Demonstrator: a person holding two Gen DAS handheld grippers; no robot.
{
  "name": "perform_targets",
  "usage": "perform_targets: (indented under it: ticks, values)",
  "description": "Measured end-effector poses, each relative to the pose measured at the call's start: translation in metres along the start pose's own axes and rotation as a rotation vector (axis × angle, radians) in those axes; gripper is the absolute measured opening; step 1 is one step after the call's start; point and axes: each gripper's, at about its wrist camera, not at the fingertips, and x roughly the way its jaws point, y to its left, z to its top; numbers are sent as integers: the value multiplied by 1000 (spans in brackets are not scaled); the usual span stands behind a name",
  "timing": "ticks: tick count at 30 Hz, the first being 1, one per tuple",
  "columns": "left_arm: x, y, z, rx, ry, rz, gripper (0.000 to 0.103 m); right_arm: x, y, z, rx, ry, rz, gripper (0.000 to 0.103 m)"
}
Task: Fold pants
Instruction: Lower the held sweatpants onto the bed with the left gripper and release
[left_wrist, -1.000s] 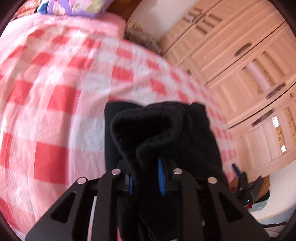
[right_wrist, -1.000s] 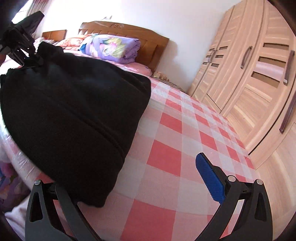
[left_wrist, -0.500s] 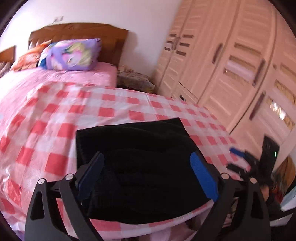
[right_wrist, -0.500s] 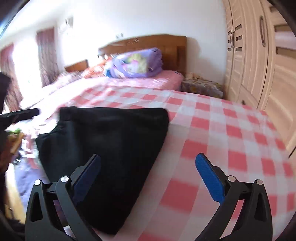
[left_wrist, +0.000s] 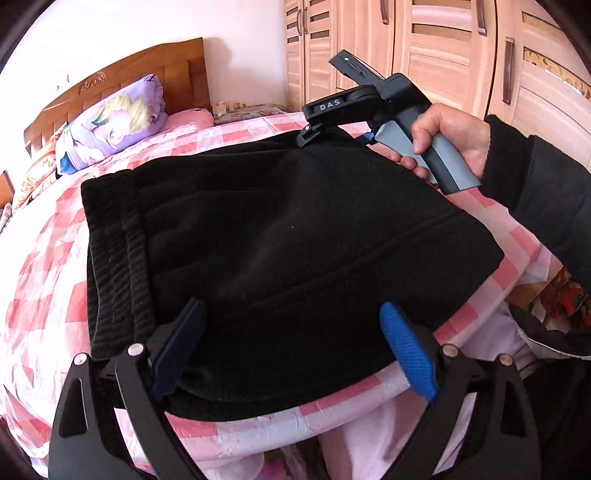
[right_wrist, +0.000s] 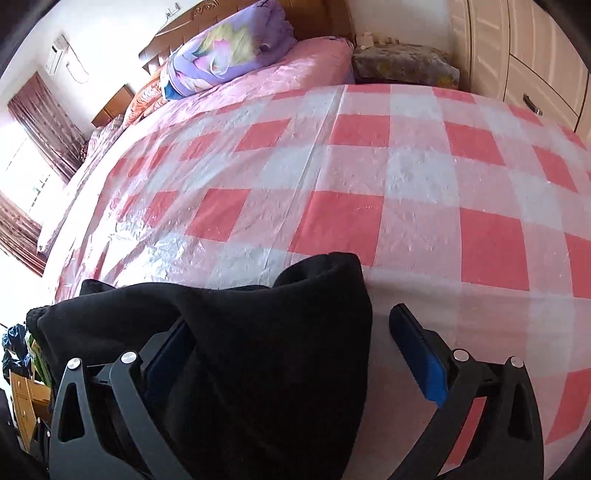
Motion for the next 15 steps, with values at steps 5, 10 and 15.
perform_targets:
  ticks: [5,10,15]
  values:
    - [-3,-1,-2,14,-5,-3,95,-55,4,-13,-18,-164,-3,99]
    - [-1,-3,0,2,-12,-4,100,-62,-19,-12,1,-189,-177,99]
    - [2,-9,4,16,-8,10,101,-6,-18,-1,-96,-68,-279,98]
